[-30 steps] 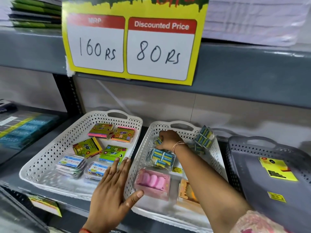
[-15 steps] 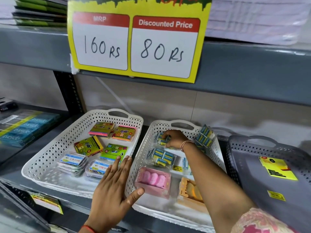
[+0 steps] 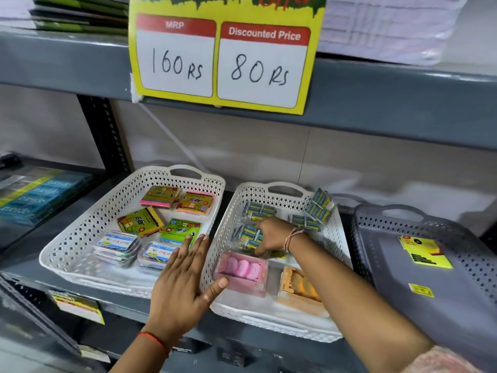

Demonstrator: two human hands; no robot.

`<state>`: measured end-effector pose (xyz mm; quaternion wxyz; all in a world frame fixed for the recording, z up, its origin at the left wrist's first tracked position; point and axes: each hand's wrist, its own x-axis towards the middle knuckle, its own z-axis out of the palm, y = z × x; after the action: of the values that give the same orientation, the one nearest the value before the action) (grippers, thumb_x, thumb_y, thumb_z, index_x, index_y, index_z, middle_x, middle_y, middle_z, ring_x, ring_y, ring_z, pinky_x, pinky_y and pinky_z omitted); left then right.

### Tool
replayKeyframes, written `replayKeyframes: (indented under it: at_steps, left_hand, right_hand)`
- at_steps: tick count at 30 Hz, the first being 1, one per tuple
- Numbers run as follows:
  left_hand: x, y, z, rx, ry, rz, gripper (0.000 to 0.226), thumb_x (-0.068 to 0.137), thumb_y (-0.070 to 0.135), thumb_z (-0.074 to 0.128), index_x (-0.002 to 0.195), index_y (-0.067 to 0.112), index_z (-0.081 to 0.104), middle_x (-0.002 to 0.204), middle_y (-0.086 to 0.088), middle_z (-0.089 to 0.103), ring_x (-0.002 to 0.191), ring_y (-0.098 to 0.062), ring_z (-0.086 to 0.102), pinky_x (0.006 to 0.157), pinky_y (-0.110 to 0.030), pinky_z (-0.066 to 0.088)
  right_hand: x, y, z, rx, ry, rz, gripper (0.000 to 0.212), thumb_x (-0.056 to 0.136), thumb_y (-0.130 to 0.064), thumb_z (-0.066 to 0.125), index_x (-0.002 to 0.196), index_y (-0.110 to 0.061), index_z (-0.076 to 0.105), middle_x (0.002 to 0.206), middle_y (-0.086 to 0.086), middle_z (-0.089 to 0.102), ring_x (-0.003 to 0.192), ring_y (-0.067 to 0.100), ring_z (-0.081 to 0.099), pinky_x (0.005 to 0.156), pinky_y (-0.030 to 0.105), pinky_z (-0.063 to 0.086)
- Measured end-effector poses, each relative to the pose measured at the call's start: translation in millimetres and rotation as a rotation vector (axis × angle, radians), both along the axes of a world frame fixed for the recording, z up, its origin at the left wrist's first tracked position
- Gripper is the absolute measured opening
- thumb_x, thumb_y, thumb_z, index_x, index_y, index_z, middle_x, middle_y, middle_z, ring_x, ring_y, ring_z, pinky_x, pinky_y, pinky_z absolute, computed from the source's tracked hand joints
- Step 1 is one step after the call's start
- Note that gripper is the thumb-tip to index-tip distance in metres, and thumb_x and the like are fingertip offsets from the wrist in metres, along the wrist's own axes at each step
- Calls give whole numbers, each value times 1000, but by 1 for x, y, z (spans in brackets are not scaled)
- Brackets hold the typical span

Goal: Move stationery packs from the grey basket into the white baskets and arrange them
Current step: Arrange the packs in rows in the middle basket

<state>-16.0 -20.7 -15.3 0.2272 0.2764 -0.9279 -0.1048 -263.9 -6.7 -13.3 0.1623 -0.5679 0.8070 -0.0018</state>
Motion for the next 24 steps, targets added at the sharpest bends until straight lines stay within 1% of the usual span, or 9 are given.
replayKeyframes:
  at_steps: [1,4,7,10,14,17,20,22,24]
  left_hand:
    - [0,0,0,1,-1,0,96,78,75,4,136,4,33,141,-12,42,134,-32,18,110,-20,5]
    - [0,-1,-2,1,-13,10,96,78,75,3,136,4,34,141,-13,42,133,-31,17,108,-27,11]
    - [-1,-3,-6,-6,-6,22,101,73,79,-3,139,9,26,146,-7,34,137,-25,10,111,-24,5]
    - [0,-3,-7,18,-3,24,104,69,81,-7,140,12,20,149,-4,28,138,-19,3,114,-28,7]
    - [-5,-3,2,-9,-17,-64,97,77,76,4,137,5,30,144,-10,36,137,-28,15,113,-23,5]
    - [-16,0,2,-5,-12,-154,99,73,79,2,140,9,23,148,-7,26,139,-26,10,113,-25,3]
    - [-24,2,-1,40,10,-159,100,69,82,-1,140,14,15,149,-2,17,141,-23,4,114,-27,5]
    - [-24,1,-2,31,14,-168,97,72,80,2,139,13,17,148,-3,20,140,-25,4,114,-26,5]
    - [-23,1,-3,23,12,-180,95,74,79,4,139,11,19,149,-5,23,140,-27,6,113,-26,6]
  right_hand:
    - [1,2,0,-23,-18,-6,71,65,-38,80,122,-5,54,121,16,61,94,25,58,70,25,49]
    - [3,2,3,-61,-58,-18,78,65,-33,81,131,-7,48,130,14,57,112,27,57,93,31,49]
    - [5,3,4,-52,-77,-30,81,67,-29,80,136,-9,43,129,14,58,104,25,59,87,27,48]
    - [7,7,4,-62,-119,-48,85,68,-28,81,139,-10,38,141,13,48,124,28,50,105,32,41]
    - [-9,19,20,-250,-161,-135,78,71,-30,78,137,-10,42,145,12,44,132,26,42,109,31,33]
    - [-49,35,38,-296,142,-145,55,82,-10,64,134,-16,48,145,8,44,134,25,38,111,33,32]
    - [-86,46,42,-8,554,-92,45,92,-8,45,135,-21,47,151,5,34,141,27,24,113,44,29]
    - [-97,47,37,130,616,-112,43,95,-14,40,138,-20,42,155,3,26,144,27,15,116,46,21]
    - [-97,43,32,165,611,-125,43,96,-13,38,139,-16,41,155,5,26,144,28,15,116,45,20]
